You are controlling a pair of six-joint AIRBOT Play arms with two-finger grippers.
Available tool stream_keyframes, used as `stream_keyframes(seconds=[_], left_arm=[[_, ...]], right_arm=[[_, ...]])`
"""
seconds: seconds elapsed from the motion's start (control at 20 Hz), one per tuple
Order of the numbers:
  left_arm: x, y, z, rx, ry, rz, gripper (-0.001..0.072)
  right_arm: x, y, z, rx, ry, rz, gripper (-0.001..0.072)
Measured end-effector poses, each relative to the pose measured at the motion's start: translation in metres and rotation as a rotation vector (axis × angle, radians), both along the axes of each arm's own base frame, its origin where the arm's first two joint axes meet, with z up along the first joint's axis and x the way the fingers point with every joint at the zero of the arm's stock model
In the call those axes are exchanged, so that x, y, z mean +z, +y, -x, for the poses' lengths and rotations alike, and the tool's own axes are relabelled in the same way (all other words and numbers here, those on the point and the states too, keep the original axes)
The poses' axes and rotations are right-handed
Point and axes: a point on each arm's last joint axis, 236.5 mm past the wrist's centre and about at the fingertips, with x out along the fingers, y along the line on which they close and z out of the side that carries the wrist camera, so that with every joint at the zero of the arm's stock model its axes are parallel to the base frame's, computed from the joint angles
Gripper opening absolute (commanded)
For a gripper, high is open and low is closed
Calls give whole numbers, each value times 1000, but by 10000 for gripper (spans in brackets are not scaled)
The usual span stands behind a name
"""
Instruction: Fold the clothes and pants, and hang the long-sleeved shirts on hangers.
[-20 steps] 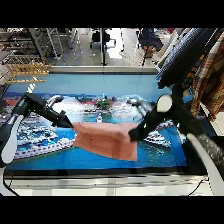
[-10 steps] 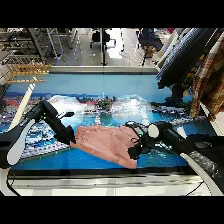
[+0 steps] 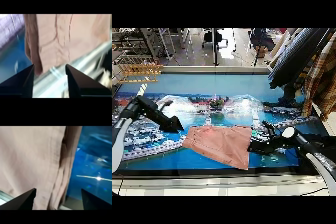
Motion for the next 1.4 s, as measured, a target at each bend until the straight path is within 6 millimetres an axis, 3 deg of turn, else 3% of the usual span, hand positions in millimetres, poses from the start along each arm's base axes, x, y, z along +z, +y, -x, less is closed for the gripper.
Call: stream_keyframes(seconds=[0.1, 0.15, 0.2, 0.25, 0.3, 0.35, 0.5, 0.65, 0.8, 0.95, 1.05, 1.15, 1.3, 1.4], left_arm=[[13, -6, -17, 6, -119, 9, 53], [21, -16, -21, -20, -169, 32, 9], [25, -26, -21, -60, -211, 46, 8], [28, -38, -20, -111, -250, 61, 8], [28, -49, -17, -163, -283, 68, 8], [29, -63, -11, -228, -310, 87, 8], [18, -97, 13, -388, -342, 124, 8], [-7, -122, 40, -490, -297, 155, 8], [-33, -144, 59, -546, -241, 179, 6], [-61, -167, 67, -536, -193, 161, 6], [-74, -173, 67, -515, -174, 131, 5], [-80, -177, 64, -492, -164, 110, 5], [-80, -182, 57, -458, -162, 96, 5], [-76, -184, 51, -428, -162, 95, 5]], right_arm=[[-10, 7, -9, -48, -4, -61, 633], [-14, 12, -13, -66, 0, -90, 629], [-17, 18, -16, -81, 6, -123, 571], [-22, 24, -16, -83, 15, -144, 378], [-29, 26, -18, -78, 12, -143, 62], [-34, 29, -20, -72, 9, -143, 21], [-32, 24, -33, -35, -54, -104, 19], [-15, -10, -52, -39, -114, 52, 18], [14, -55, -70, -57, -190, 252, 18], [52, -65, -88, -45, -268, 341, 18], [78, -54, -100, -9, -334, 365, 18], [99, -27, -109, 50, -397, 367, 18], [111, 39, -110, 180, -459, 338, 18], [101, 90, -98, 287, -463, 317, 19]])
